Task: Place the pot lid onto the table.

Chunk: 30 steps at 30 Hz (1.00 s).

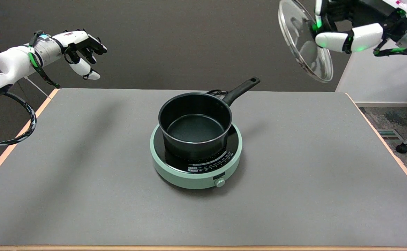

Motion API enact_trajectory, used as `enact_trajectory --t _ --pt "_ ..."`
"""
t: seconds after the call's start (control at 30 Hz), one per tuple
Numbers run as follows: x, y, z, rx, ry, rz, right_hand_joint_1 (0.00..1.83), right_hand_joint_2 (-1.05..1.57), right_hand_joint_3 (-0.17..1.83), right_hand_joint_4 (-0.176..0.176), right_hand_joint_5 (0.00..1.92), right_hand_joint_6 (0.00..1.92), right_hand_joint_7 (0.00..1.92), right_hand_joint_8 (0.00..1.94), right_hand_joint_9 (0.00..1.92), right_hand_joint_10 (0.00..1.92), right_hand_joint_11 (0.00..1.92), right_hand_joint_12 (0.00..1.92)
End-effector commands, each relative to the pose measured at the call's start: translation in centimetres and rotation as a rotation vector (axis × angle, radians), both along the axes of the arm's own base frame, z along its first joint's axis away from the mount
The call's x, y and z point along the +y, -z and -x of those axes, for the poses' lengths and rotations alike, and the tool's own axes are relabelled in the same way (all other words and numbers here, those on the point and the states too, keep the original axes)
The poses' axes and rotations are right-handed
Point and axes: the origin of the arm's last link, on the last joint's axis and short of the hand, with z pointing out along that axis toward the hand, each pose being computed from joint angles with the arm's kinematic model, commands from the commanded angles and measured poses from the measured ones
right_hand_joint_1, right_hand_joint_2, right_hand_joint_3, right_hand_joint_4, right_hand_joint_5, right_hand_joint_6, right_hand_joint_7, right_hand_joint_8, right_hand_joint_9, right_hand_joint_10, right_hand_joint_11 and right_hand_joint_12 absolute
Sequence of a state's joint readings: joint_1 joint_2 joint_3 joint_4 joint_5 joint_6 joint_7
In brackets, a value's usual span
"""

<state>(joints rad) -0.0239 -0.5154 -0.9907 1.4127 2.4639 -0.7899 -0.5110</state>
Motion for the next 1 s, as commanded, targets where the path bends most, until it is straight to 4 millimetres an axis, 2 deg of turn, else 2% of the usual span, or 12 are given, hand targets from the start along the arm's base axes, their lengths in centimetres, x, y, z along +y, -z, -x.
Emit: enact_trajectory --t 0.03,0.27,0.57,0.87,0.9,0.93,0.97,1.0 --pt "1.6 -7.5 6.8 -0.059 0.19 0.173 1.33 0.82 0.94 0.176 0.46 1.67 0.75 1.72 0.73 1.92 0.55 1.92" --pt "2.6 -10.9 10.0 -0.039 0.305 0.303 1.33 0.82 0.94 0.176 0.46 1.67 0.75 1.72 0.73 1.92 0.54 1.92" --pt "3.8 -14.1 13.3 0.173 0.479 0.499 1.33 0.85 0.92 0.176 0.46 1.66 0.73 1.74 0.72 1.92 0.52 1.92" --pt "5.1 -15.0 14.9 0.357 0.558 0.613 1.32 0.85 0.91 0.176 0.45 1.66 0.73 1.75 0.72 1.92 0.5 1.92" --pt "5.1 -14.8 15.0 0.38 0.563 0.615 1.37 0.83 0.94 0.175 0.45 1.66 0.74 1.73 0.71 1.92 0.5 1.92" --pt "5.1 -14.7 15.0 0.393 0.566 0.615 1.51 0.76 1.03 0.173 0.45 1.67 0.77 1.7 0.7 1.92 0.5 1.92" --pt "5.0 -14.4 15.2 0.416 0.575 0.611 1.5 0.77 1.03 0.175 0.46 1.67 0.77 1.7 0.71 1.92 0.5 1.92" --pt "5.0 -14.1 15.4 0.438 0.585 0.606 1.33 0.85 0.92 0.176 0.46 1.66 0.73 1.74 0.73 1.92 0.51 1.92"
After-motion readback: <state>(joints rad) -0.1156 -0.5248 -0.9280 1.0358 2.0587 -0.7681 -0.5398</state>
